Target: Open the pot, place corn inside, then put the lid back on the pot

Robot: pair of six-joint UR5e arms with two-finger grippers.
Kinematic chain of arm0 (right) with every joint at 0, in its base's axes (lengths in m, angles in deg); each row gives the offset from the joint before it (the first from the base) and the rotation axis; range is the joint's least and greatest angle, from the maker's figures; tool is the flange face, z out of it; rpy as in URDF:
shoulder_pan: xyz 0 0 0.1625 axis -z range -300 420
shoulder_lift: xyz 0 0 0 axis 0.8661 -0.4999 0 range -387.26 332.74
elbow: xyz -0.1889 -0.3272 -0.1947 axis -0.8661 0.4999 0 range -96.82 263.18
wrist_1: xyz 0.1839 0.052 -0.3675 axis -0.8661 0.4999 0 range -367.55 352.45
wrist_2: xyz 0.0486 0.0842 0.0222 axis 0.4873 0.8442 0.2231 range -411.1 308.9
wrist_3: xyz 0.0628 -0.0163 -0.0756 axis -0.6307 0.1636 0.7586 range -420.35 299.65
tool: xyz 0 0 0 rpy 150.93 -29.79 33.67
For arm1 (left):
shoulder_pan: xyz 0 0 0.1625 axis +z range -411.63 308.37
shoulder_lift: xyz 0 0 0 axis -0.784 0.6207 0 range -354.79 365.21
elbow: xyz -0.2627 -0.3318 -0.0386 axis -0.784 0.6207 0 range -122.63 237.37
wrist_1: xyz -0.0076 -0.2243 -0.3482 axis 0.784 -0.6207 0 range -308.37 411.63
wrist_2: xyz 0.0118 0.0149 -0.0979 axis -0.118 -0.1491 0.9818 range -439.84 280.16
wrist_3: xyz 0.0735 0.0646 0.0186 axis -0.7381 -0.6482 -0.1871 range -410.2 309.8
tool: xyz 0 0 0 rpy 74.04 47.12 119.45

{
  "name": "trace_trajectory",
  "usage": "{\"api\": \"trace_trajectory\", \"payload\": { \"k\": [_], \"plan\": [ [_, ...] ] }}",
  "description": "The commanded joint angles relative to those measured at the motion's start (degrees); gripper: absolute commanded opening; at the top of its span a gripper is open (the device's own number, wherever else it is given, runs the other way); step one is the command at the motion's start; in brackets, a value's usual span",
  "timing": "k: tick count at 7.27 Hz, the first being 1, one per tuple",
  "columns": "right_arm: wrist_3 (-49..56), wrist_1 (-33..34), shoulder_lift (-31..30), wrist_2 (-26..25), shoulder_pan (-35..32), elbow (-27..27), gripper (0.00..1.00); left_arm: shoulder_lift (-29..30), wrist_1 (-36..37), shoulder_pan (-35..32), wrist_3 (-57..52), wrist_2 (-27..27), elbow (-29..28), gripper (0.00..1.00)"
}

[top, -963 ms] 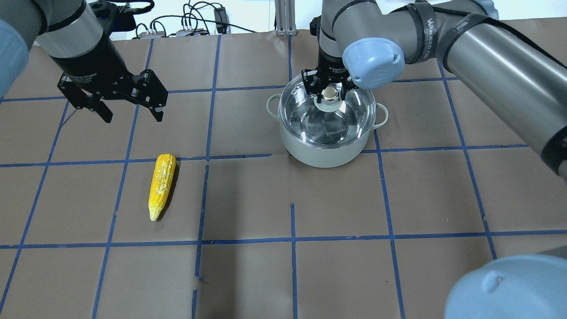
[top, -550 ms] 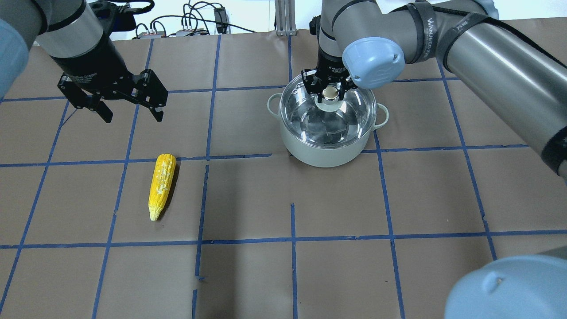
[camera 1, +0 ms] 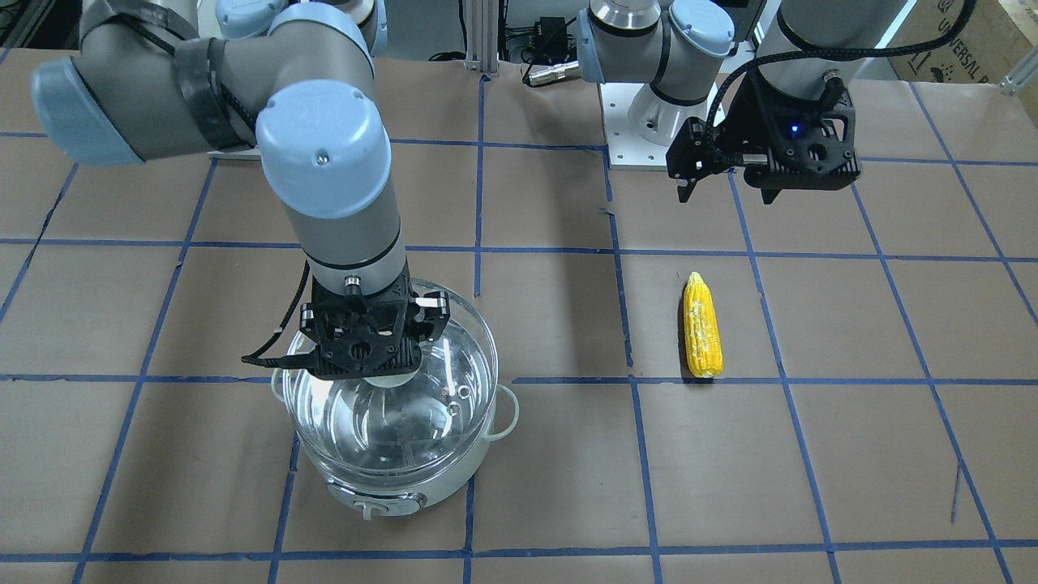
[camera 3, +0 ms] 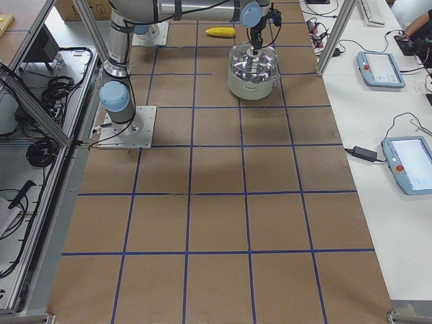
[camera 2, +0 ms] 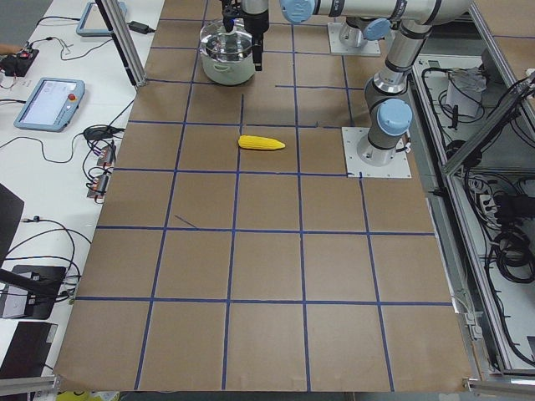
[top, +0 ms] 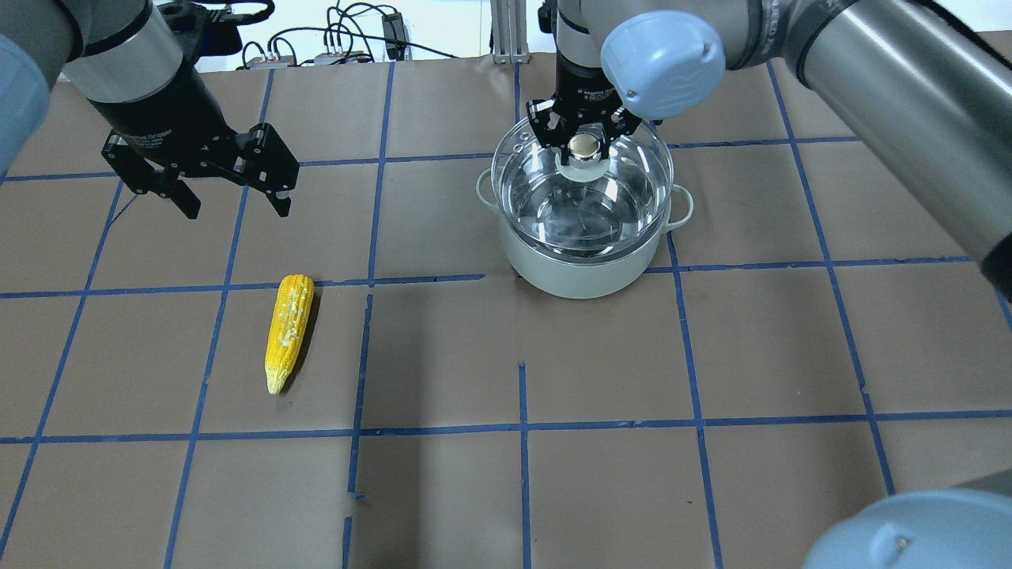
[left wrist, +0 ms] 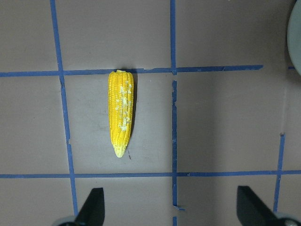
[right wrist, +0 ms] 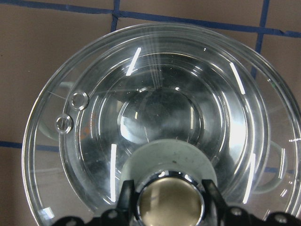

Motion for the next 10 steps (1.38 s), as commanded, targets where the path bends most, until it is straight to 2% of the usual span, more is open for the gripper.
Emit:
{"api": "trace_trajectory", "payload": {
  "k": [1,2,4,6,7,9,10],
  "plan": [
    [3.9,-5.4,-5.1,0.2,3.1,0.2,0.49,-0.1,0.0,0.0,-0.1,-0.1,0.1,1.00],
    [7.2,-7.4,-8.8,0.3,6.1,-2.3,0.48,-0.3,0.0,0.0,-0.3,-0.1,0.3,1.00],
    [12.9,-7.7,-17.6,0.6,13.8,-12.9,0.48,1.3,0.3,1.1,-3.1,0.3,2.6,1.00],
    [14.6,-7.3,-23.5,0.2,16.2,-20.4,0.48,7.3,10.6,2.4,-7.4,0.0,6.3,1.00],
    [14.4,-7.1,-24.4,0.4,16.1,-22.0,0.48,8.9,11.5,4.8,-10.6,0.3,8.3,1.00],
    [14.7,-7.1,-24.5,0.2,16.1,-21.5,0.48,11.5,15.8,8.5,-16.7,0.4,12.4,1.00],
    [14.7,-7.1,-24.5,0.2,16.2,-21.4,0.48,13.8,23.3,9.2,-18.4,0.5,14.8,1.00]
  ]
}}
